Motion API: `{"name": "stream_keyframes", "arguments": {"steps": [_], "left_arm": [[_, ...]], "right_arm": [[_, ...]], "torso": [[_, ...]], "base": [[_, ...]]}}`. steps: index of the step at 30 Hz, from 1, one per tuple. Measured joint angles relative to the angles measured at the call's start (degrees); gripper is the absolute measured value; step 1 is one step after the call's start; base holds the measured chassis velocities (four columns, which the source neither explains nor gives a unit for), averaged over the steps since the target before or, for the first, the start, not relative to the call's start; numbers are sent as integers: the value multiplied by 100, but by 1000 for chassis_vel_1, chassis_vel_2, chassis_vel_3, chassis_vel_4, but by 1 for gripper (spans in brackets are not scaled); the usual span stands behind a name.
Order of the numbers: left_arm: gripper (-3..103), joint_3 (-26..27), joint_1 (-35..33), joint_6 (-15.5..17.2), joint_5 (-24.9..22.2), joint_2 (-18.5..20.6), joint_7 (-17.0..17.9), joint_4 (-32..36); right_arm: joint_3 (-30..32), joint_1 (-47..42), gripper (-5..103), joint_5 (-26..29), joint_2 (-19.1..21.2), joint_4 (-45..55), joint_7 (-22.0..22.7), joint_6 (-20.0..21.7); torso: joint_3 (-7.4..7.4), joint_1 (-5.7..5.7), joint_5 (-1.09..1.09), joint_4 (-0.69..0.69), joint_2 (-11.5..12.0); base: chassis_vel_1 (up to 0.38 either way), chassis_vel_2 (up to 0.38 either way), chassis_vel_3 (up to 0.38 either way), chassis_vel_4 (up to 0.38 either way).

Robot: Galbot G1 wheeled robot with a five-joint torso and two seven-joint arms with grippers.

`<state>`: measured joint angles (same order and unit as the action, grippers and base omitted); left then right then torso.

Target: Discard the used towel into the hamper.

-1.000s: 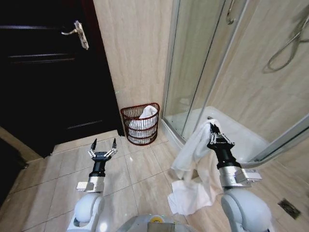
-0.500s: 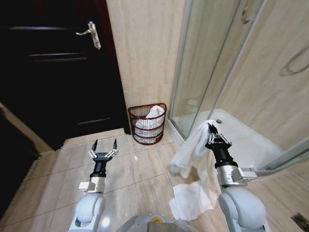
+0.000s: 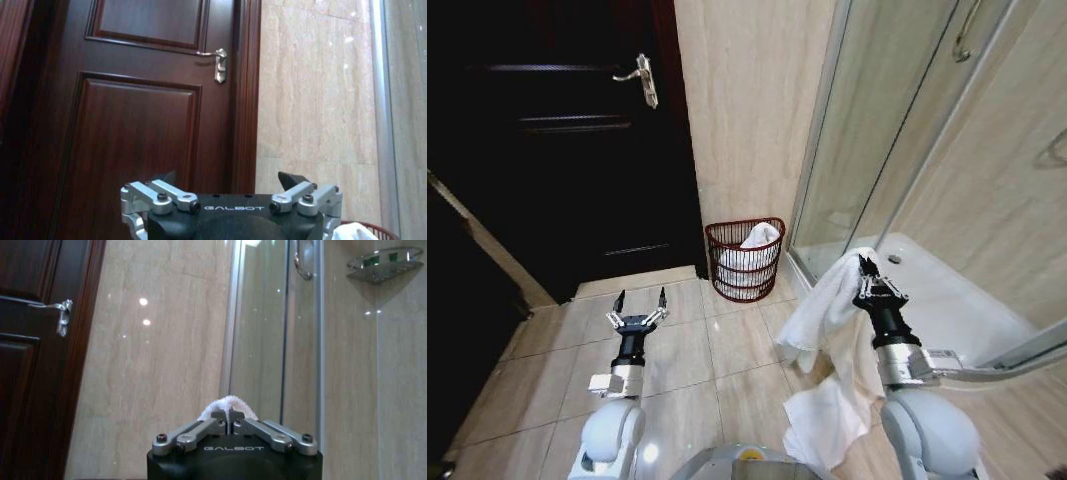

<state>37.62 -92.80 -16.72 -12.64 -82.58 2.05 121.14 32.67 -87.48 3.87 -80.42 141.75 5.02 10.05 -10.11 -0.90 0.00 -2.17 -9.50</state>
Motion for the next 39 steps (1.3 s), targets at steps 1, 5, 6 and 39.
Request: {"name": "stream_keyframes", "arguments": {"steps": [1, 5, 6, 39], "left_arm": [[100, 0, 0, 1, 9, -8, 2, 3], [100, 2, -16, 2, 24, -26, 4, 32], [100, 6, -23, 2, 24, -26, 5, 39], [100, 17, 33, 6, 34, -58, 21, 38]], "right_arm": [[7, 0, 1, 14, 2, 6, 0, 0], [19, 0, 1, 36, 3, 1, 5, -24], [19, -1, 1, 36, 0, -4, 6, -34], [-9, 87, 1, 94, -37, -198, 31, -131]], "torso": [[-26, -14, 0, 0, -40], [-92, -38, 0, 0, -128], [-110, -44, 0, 0, -154], [-628, -288, 0, 0, -915]], "base": [[0, 0, 0, 0], [0, 0, 0, 0], [0, 0, 0, 0], [0, 0, 0, 0]]}}
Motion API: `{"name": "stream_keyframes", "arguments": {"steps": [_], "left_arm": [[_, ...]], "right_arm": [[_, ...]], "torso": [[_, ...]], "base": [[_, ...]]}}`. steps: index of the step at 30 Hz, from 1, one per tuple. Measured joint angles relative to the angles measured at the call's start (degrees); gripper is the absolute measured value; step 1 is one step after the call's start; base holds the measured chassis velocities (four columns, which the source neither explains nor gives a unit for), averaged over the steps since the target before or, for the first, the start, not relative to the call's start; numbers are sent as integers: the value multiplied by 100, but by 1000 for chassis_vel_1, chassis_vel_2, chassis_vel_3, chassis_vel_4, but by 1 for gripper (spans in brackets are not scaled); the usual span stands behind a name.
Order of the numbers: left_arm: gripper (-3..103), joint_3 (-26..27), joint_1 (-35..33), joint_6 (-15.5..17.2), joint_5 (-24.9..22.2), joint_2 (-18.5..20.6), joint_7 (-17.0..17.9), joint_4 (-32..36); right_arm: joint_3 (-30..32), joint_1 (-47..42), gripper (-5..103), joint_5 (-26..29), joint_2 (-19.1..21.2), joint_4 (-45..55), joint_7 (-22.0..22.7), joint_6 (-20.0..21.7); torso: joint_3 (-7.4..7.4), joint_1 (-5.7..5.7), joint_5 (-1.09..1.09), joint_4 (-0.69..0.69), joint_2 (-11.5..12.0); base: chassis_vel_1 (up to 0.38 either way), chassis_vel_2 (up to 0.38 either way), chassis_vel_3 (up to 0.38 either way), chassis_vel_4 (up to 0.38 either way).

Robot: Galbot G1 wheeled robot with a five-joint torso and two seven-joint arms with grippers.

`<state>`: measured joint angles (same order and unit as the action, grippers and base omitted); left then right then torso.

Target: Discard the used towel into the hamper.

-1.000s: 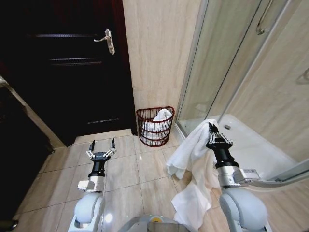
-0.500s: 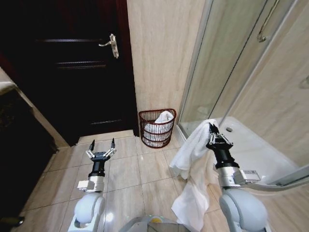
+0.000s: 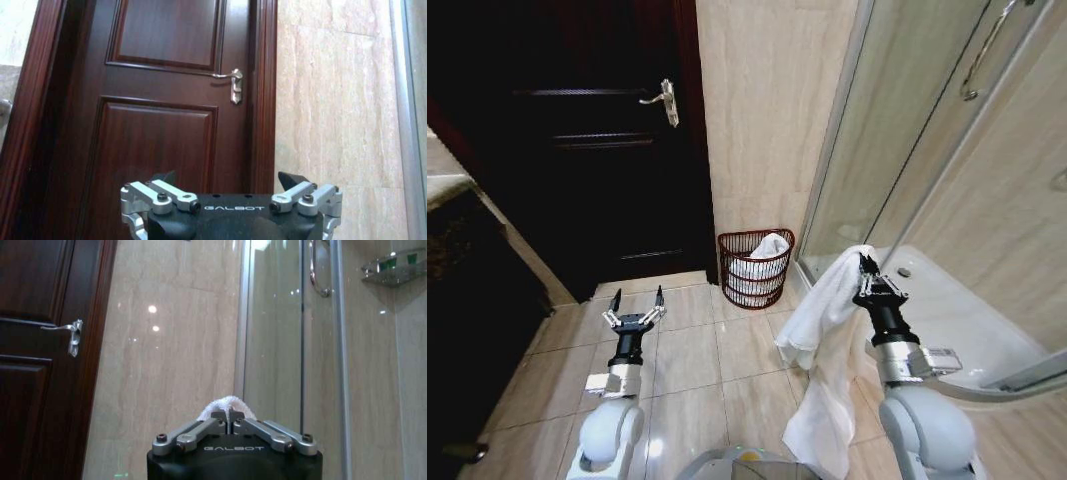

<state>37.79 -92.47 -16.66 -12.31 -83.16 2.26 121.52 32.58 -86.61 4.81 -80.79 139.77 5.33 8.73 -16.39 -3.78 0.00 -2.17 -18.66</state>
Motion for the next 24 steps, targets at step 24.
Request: {"name": "stream_keyframes", "arguments": {"steps": [24], "left_arm": [[100, 4, 75, 167, 147, -77, 24, 71]], "right_arm": [[148, 200, 1, 191, 31, -280, -126, -90]], "torso": [[-368, -188, 0, 0, -555]], "base": [[0, 0, 0, 0]]}}
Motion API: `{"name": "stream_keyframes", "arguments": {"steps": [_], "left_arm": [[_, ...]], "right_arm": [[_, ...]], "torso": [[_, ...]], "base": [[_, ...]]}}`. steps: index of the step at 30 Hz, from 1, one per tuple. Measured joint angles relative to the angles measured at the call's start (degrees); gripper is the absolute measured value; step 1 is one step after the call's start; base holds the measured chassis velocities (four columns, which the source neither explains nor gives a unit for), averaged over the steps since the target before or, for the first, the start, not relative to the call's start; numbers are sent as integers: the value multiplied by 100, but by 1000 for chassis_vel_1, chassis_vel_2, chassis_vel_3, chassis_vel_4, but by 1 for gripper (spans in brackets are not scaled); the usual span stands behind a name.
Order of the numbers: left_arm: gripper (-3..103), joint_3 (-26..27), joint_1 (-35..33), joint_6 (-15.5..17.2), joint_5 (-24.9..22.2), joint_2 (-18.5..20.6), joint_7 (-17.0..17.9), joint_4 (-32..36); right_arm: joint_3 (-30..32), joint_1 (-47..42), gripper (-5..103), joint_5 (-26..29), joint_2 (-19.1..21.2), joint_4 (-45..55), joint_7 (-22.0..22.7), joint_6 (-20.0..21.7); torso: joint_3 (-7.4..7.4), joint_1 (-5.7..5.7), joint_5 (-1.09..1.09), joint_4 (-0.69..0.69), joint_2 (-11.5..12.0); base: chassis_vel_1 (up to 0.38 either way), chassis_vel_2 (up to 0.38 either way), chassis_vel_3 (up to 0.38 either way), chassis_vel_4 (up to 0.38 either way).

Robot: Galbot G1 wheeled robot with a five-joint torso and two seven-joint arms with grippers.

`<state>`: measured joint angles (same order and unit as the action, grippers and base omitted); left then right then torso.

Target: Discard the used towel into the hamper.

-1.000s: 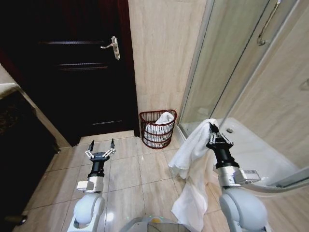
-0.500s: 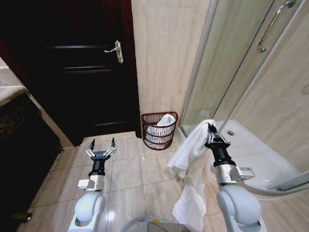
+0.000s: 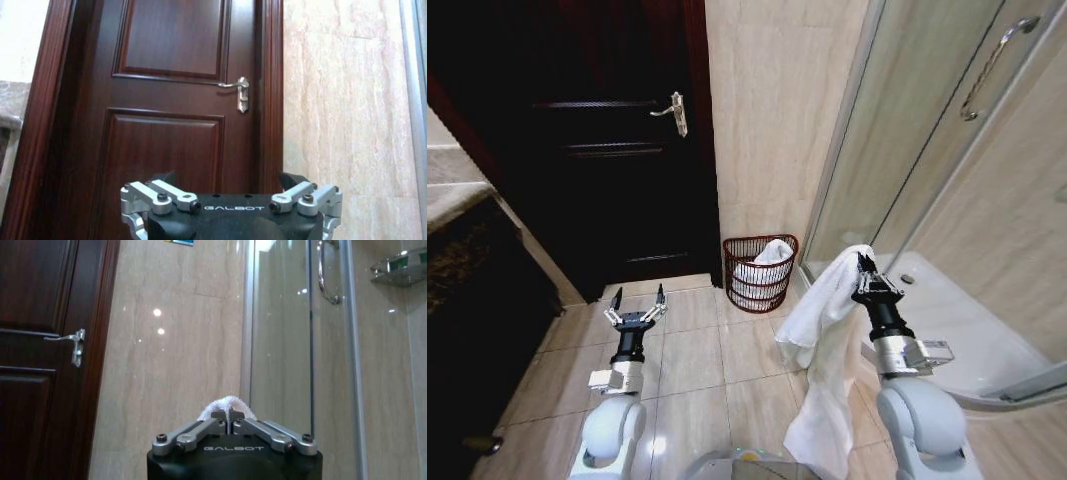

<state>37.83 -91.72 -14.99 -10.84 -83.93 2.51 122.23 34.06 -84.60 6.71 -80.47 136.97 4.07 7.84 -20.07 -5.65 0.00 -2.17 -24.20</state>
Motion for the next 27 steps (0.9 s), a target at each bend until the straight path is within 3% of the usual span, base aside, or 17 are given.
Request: {"name": "stream_keyframes", "arguments": {"steps": [27], "left_arm": [[100, -31, -18, 7, 16, -9, -6, 44]], "right_arm": [[-13, -53, 1, -60, 50, 126, 16, 6]], "torso": [[-359, -231, 0, 0, -592]], "base": [[0, 0, 0, 0]]}}
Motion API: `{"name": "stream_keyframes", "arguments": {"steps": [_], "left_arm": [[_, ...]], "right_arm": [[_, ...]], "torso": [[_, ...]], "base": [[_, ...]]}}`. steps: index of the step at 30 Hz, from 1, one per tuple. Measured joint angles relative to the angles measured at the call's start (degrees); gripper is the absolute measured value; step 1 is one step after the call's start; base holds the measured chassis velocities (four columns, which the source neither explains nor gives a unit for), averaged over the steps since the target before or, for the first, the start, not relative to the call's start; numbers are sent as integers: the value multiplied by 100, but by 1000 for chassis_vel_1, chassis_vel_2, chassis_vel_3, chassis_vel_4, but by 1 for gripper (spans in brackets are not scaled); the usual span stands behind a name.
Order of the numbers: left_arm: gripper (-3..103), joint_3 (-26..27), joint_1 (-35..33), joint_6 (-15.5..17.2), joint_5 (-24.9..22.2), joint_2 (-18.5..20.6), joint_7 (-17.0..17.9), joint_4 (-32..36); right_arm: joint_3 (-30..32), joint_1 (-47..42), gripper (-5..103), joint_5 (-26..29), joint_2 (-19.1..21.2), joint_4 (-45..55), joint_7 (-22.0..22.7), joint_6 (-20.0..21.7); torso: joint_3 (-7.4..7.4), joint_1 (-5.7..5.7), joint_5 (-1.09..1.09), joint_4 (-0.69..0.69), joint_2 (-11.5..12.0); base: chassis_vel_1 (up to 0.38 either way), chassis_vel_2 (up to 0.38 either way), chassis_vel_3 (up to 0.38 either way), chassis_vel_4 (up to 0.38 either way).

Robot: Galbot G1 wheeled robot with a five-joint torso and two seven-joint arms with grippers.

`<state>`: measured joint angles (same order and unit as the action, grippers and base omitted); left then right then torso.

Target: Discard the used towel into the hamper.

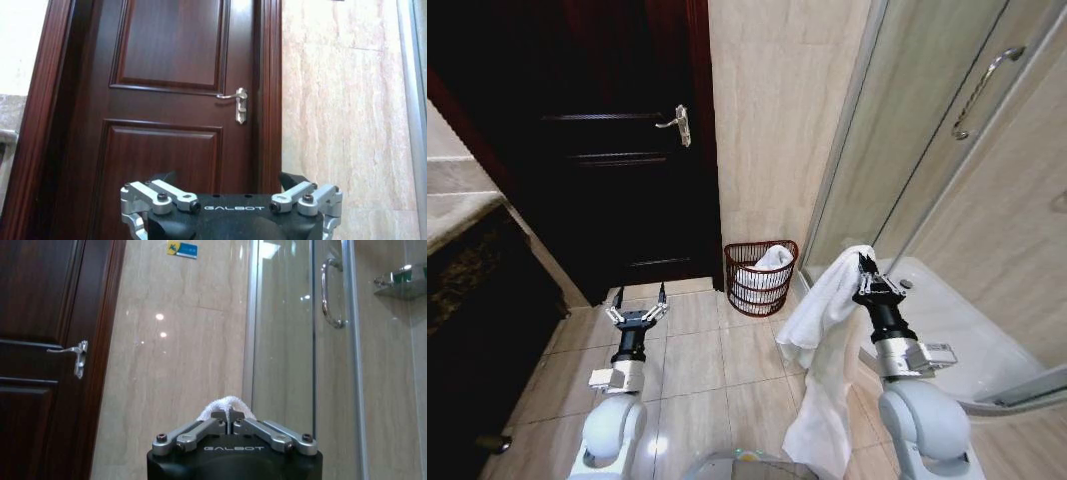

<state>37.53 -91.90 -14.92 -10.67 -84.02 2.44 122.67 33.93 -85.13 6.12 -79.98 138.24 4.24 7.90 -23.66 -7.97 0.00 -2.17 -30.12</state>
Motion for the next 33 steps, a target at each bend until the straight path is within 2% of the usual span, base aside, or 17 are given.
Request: {"name": "stream_keyframes", "arguments": {"steps": [33], "left_arm": [[100, -7, 23, 54, -6, 23, 2, -41]], "right_arm": [[-14, 43, 1, 0, 11, -13, -9, 1]], "torso": [[-464, -321, 0, 0, -785]], "base": [[0, 0, 0, 0]]}}
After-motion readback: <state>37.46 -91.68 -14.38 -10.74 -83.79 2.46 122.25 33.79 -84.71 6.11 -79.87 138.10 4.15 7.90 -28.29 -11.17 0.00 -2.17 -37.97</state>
